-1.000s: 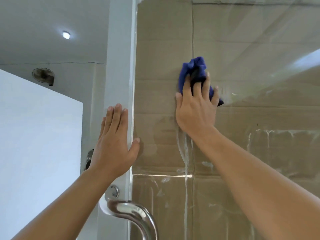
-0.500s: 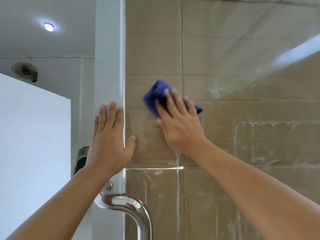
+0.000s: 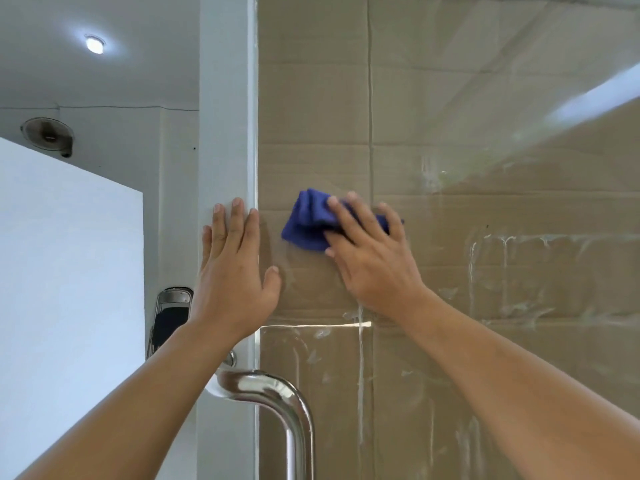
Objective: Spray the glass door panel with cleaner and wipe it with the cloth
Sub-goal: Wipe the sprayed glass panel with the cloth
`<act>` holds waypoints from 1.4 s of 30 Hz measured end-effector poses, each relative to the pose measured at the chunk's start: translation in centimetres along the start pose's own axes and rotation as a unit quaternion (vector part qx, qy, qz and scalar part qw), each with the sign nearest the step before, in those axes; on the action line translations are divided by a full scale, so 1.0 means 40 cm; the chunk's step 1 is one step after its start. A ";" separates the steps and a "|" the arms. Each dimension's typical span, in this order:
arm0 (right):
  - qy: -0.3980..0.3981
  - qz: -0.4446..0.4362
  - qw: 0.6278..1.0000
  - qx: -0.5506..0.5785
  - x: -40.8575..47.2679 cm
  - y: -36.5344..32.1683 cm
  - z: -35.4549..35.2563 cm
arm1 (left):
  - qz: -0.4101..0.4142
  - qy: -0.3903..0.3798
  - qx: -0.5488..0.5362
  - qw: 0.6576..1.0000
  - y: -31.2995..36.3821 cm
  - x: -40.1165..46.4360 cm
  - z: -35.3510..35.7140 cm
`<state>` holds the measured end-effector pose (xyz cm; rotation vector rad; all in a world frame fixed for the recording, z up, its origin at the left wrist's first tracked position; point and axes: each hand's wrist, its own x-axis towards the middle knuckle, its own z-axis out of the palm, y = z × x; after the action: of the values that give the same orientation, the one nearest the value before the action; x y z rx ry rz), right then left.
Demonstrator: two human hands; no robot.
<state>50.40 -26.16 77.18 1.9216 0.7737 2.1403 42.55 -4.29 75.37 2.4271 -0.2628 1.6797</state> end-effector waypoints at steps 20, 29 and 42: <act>-0.028 -0.097 0.994 0.037 0.106 -0.051 0.014 | 0.020 0.000 -0.005 1.000 -0.023 -0.008 0.001; 0.026 0.145 0.989 0.027 0.075 -0.029 0.015 | 0.019 0.016 0.008 1.000 -0.005 -0.008 0.014; 0.022 0.225 0.973 0.051 0.084 0.082 -0.005 | 0.037 0.022 0.018 0.999 0.084 0.030 0.048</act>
<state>50.39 -27.50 81.71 2.2898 0.4950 2.4399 43.87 -8.06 75.97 2.4303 -0.3221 1.7821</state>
